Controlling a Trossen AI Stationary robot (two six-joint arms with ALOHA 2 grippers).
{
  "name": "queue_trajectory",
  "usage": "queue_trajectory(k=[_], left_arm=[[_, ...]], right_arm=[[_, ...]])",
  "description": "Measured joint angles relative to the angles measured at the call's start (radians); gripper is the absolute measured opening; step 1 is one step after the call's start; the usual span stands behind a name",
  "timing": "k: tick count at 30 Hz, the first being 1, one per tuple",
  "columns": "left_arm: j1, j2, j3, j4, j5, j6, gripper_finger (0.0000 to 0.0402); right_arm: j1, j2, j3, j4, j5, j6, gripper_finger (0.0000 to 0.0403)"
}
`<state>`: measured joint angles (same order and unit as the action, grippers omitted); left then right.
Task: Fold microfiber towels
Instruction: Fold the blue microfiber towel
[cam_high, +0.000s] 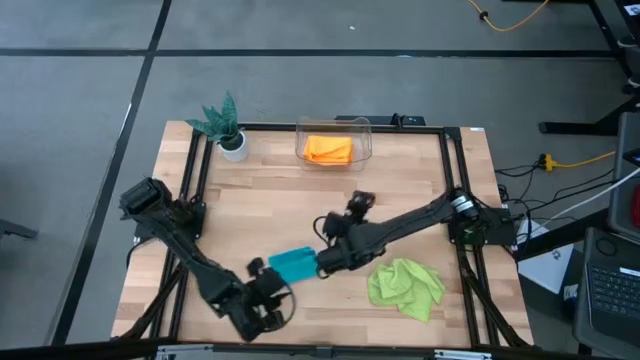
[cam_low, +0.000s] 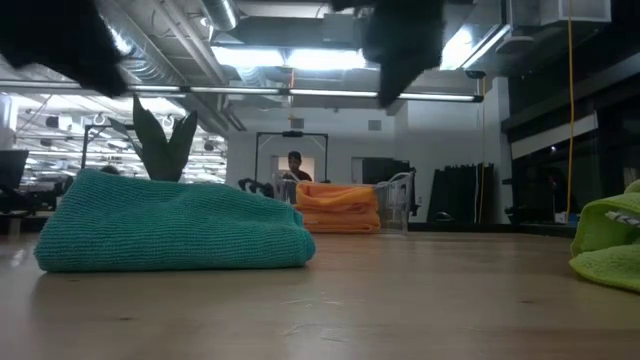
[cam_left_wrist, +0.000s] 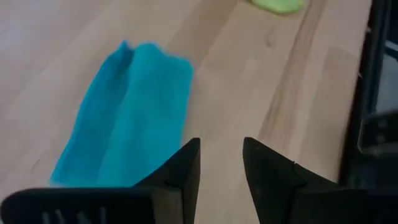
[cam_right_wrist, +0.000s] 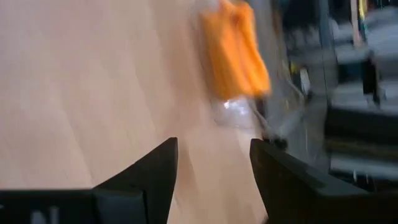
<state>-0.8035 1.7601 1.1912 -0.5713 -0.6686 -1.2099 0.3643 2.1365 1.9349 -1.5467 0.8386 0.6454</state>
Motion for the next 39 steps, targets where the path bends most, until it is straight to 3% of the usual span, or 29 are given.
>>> queue_trajectory(k=[2,5,12,14,20,29,35,39], left_arm=[[0.037,0.044,0.000,0.066,-0.034,0.066,0.0109],[0.092,0.118,-0.001,0.122,-0.101,0.091,0.0102],[0.140,0.233,0.000,0.156,-0.139,-0.044,0.0082],[0.141,0.248,-0.002,0.101,-0.130,-0.061,0.0076],[0.159,0.256,0.005,-0.019,-0.005,0.039,0.0063],[0.185,0.241,0.006,0.008,0.232,0.561,0.0026],[0.170,0.170,0.000,-0.047,0.357,0.654,0.0004],[0.164,0.093,-0.007,-0.110,0.548,0.670,0.0005]], right_arm=[[-0.008,-0.036,-0.009,-0.017,-0.001,0.046,0.0204],[-0.012,-0.092,-0.036,0.013,-0.017,-0.011,0.0204],[-0.005,-0.134,-0.044,-0.022,-0.032,-0.068,0.0204],[0.003,-0.134,-0.044,-0.023,-0.037,-0.101,0.0204],[0.017,-0.133,-0.044,-0.023,-0.132,-0.129,0.0204],[0.026,-0.133,-0.044,-0.023,-0.248,-0.131,0.0204],[0.026,-0.133,-0.044,-0.017,-0.265,-0.130,0.0204],[0.026,-0.133,-0.044,-0.007,-0.265,-0.130,0.0204]])
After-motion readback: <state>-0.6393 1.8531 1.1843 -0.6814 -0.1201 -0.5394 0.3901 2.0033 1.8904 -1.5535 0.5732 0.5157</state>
